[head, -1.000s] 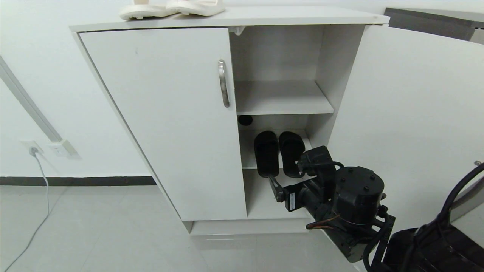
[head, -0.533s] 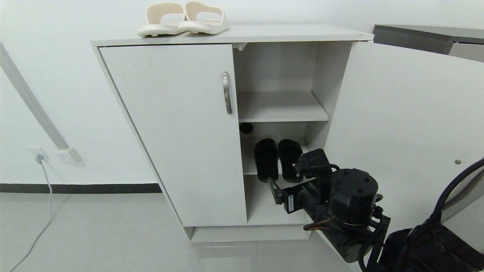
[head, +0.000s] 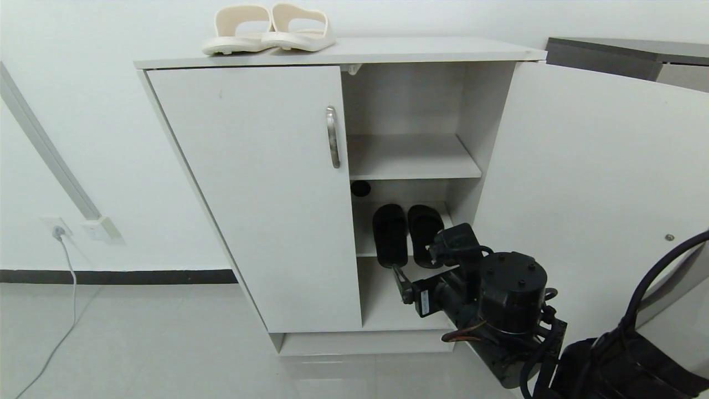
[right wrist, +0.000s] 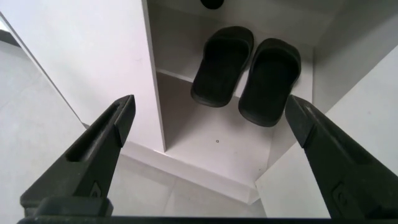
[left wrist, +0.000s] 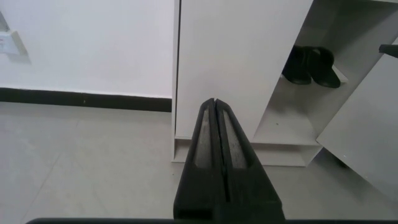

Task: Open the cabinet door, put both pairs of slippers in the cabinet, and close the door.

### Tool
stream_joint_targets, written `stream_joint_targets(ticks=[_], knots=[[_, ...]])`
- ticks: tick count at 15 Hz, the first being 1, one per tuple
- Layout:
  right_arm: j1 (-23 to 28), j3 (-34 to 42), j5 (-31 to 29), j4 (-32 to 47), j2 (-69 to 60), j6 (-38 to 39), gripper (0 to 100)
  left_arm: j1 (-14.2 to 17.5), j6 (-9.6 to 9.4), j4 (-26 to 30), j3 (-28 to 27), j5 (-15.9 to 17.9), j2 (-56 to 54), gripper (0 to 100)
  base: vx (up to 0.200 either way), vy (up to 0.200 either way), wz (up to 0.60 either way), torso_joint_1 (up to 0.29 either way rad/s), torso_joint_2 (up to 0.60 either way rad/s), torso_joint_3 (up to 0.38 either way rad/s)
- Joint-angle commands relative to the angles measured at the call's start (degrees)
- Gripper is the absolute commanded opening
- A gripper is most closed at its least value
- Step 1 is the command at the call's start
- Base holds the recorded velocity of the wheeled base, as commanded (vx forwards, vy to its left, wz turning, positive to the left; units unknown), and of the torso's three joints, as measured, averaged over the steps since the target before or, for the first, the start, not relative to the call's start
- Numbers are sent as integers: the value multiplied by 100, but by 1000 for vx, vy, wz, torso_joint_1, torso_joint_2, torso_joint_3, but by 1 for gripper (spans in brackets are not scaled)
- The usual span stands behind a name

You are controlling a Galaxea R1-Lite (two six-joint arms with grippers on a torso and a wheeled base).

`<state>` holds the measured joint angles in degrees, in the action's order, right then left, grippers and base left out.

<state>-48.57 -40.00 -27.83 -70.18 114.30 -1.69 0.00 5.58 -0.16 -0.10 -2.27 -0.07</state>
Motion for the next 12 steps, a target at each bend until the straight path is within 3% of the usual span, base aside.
stream_joint_targets(ticks=[1, 12], knots=[[-4, 1, -3, -39, 31, -6, 100, 0, 4, -2, 1, -2, 7, 0, 0, 200, 0, 2, 2, 2], [-4, 71, -3, -136, 40, -6, 100, 0, 4, -2, 1, -2, 7, 0, 0, 200, 0, 4, 2, 3]])
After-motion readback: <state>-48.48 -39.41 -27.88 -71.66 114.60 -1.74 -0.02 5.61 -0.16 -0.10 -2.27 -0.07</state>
